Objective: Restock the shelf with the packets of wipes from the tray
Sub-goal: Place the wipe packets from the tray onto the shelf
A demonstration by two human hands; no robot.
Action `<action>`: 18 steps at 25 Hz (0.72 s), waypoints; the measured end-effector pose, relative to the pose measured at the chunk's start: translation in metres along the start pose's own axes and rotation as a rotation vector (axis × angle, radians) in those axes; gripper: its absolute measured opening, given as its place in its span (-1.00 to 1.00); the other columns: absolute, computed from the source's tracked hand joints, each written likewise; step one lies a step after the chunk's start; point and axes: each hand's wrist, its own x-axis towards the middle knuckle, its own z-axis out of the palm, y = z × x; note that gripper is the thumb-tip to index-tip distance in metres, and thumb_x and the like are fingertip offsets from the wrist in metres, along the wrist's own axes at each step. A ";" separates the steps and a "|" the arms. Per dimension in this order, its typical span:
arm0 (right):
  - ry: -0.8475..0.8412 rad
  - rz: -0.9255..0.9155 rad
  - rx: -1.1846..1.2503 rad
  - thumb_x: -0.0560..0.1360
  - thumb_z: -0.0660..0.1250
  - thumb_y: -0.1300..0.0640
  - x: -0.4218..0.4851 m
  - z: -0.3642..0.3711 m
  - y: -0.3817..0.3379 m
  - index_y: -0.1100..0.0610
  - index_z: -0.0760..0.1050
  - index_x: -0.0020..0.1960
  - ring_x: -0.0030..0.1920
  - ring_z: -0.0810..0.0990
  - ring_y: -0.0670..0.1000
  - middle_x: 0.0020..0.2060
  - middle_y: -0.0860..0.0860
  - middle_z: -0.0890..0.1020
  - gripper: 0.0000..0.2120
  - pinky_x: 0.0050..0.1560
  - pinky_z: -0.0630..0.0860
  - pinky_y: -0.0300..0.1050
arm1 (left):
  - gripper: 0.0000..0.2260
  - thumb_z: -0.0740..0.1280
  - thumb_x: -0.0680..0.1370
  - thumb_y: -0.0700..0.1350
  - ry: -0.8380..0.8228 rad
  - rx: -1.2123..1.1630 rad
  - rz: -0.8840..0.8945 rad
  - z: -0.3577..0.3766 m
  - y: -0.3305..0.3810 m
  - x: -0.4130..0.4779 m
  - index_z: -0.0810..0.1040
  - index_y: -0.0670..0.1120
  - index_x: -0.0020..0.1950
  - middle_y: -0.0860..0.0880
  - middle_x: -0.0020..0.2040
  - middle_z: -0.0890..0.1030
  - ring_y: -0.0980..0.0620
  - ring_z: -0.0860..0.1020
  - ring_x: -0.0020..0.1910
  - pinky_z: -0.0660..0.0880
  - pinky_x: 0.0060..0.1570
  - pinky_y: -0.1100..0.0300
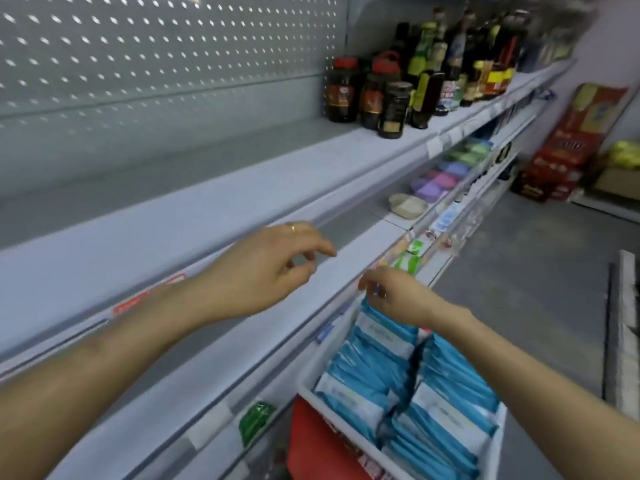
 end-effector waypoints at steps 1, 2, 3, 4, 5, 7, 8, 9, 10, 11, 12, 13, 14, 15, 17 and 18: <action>-0.037 0.045 -0.012 0.51 0.31 0.18 -0.008 0.019 0.012 0.03 0.54 0.19 -0.07 0.54 0.06 -0.04 -0.05 0.52 -0.74 -0.04 0.51 0.00 | -0.74 0.29 0.60 -0.11 -0.013 -0.011 -0.003 0.013 -0.001 -0.005 0.58 0.09 0.27 0.14 0.13 0.57 0.20 0.56 0.05 0.53 0.06 0.15; -0.052 0.081 -0.035 0.50 0.29 0.18 -0.015 0.037 0.023 0.04 0.52 0.21 -0.01 0.54 0.10 0.00 -0.02 0.51 -0.71 -0.03 0.51 0.01 | -0.75 0.28 0.62 -0.09 -0.029 -0.033 -0.016 0.025 -0.005 -0.011 0.57 0.10 0.28 0.16 0.15 0.56 0.19 0.56 0.08 0.54 0.07 0.12; -0.037 0.098 -0.076 0.48 0.28 0.19 -0.022 0.052 0.031 0.06 0.51 0.23 0.04 0.53 0.14 0.04 0.02 0.51 -0.68 -0.02 0.52 0.04 | -0.76 0.29 0.64 -0.09 -0.043 -0.059 -0.036 0.036 -0.007 -0.018 0.56 0.12 0.29 0.18 0.16 0.55 0.18 0.56 0.11 0.54 0.07 0.11; -0.007 0.098 -0.134 0.45 0.28 0.21 -0.028 0.066 0.038 0.08 0.50 0.23 0.06 0.51 0.17 0.07 0.05 0.50 -0.65 -0.03 0.53 0.07 | -0.76 0.30 0.65 -0.09 -0.051 -0.081 -0.060 0.045 -0.010 -0.024 0.56 0.13 0.30 0.20 0.18 0.54 0.18 0.56 0.13 0.54 0.07 0.13; 0.028 0.092 -0.188 0.42 0.29 0.23 -0.033 0.078 0.043 0.11 0.50 0.22 0.05 0.49 0.18 0.08 0.07 0.49 -0.63 -0.05 0.52 0.07 | -0.75 0.31 0.66 -0.10 -0.057 -0.099 -0.084 0.054 -0.011 -0.031 0.56 0.14 0.30 0.21 0.19 0.53 0.18 0.56 0.15 0.54 0.08 0.16; 0.088 0.081 -0.230 0.36 0.30 0.29 -0.039 0.092 0.045 0.10 0.53 0.18 0.02 0.47 0.17 0.08 0.07 0.47 -0.60 -0.09 0.49 0.06 | -0.74 0.31 0.66 -0.11 -0.077 -0.140 -0.134 0.066 -0.015 -0.041 0.55 0.15 0.31 0.24 0.21 0.52 0.19 0.55 0.16 0.53 0.08 0.23; 0.102 0.079 -0.223 0.35 0.30 0.32 -0.041 0.095 0.043 0.09 0.54 0.18 0.02 0.46 0.15 0.08 0.06 0.47 -0.59 -0.09 0.49 0.05 | -0.73 0.31 0.66 -0.12 -0.088 -0.154 -0.156 0.071 -0.017 -0.045 0.55 0.16 0.31 0.24 0.22 0.52 0.19 0.55 0.17 0.52 0.09 0.25; 0.108 0.073 -0.217 0.35 0.30 0.35 -0.041 0.096 0.042 0.08 0.55 0.18 0.04 0.45 0.15 0.09 0.06 0.47 -0.57 -0.07 0.48 0.03 | -0.73 0.31 0.66 -0.12 -0.096 -0.160 -0.176 0.074 -0.020 -0.047 0.55 0.16 0.31 0.25 0.22 0.52 0.19 0.54 0.18 0.51 0.08 0.27; 0.108 0.057 -0.219 0.36 0.29 0.37 -0.040 0.097 0.041 0.07 0.56 0.19 0.06 0.46 0.14 0.10 0.06 0.48 -0.56 -0.05 0.46 -0.01 | -0.72 0.31 0.66 -0.12 -0.101 -0.162 -0.194 0.078 -0.023 -0.048 0.55 0.17 0.31 0.25 0.23 0.52 0.19 0.54 0.19 0.51 0.08 0.29; 0.098 0.040 -0.222 0.38 0.28 0.39 -0.039 0.097 0.040 0.06 0.57 0.19 0.08 0.46 0.14 0.11 0.06 0.49 -0.55 -0.04 0.43 -0.04 | -0.72 0.31 0.66 -0.12 -0.104 -0.164 -0.207 0.080 -0.025 -0.047 0.55 0.18 0.31 0.25 0.23 0.52 0.19 0.54 0.19 0.50 0.07 0.31; 0.081 0.022 -0.226 0.40 0.26 0.39 -0.038 0.096 0.039 0.04 0.58 0.20 0.10 0.47 0.14 0.12 0.05 0.51 -0.55 -0.03 0.42 -0.05 | -0.72 0.31 0.66 -0.12 -0.106 -0.165 -0.216 0.083 -0.027 -0.046 0.55 0.18 0.31 0.25 0.23 0.52 0.19 0.54 0.19 0.50 0.07 0.33; 0.057 0.005 -0.226 0.42 0.25 0.39 -0.038 0.095 0.039 0.02 0.58 0.21 0.11 0.47 0.13 0.13 0.03 0.51 -0.54 -0.02 0.43 -0.03 | -0.72 0.31 0.66 -0.12 -0.109 -0.165 -0.220 0.086 -0.028 -0.044 0.55 0.18 0.31 0.26 0.23 0.52 0.20 0.54 0.19 0.50 0.06 0.35; 0.028 -0.009 -0.216 0.44 0.23 0.39 -0.038 0.094 0.038 0.00 0.57 0.22 0.12 0.47 0.12 0.14 0.02 0.51 -0.54 -0.01 0.47 0.00 | -0.72 0.31 0.66 -0.12 -0.114 -0.168 -0.222 0.089 -0.030 -0.041 0.55 0.17 0.31 0.26 0.22 0.52 0.20 0.54 0.19 0.49 0.06 0.37; 0.000 -0.017 -0.201 0.46 0.21 0.38 -0.038 0.093 0.038 -0.01 0.55 0.23 0.12 0.48 0.11 0.14 0.02 0.50 -0.54 -0.02 0.51 0.04 | -0.73 0.31 0.66 -0.12 -0.121 -0.172 -0.222 0.092 -0.032 -0.037 0.56 0.17 0.31 0.26 0.21 0.52 0.20 0.53 0.18 0.48 0.05 0.38; -0.065 -0.011 -0.176 0.48 0.18 0.38 -0.038 0.092 0.039 -0.02 0.50 0.26 0.09 0.51 0.11 0.15 0.02 0.48 -0.54 -0.09 0.57 0.12 | -0.72 0.31 0.66 -0.13 -0.149 -0.174 -0.223 0.099 -0.037 -0.027 0.56 0.16 0.31 0.26 0.18 0.52 0.21 0.52 0.17 0.47 0.03 0.41; -0.090 -0.008 -0.169 0.47 0.18 0.38 -0.038 0.091 0.040 -0.02 0.49 0.26 0.08 0.54 0.12 0.15 0.01 0.47 -0.53 -0.11 0.59 0.14 | -0.73 0.30 0.66 -0.13 -0.163 -0.173 -0.220 0.104 -0.040 -0.021 0.56 0.16 0.31 0.26 0.17 0.52 0.22 0.52 0.17 0.47 0.03 0.42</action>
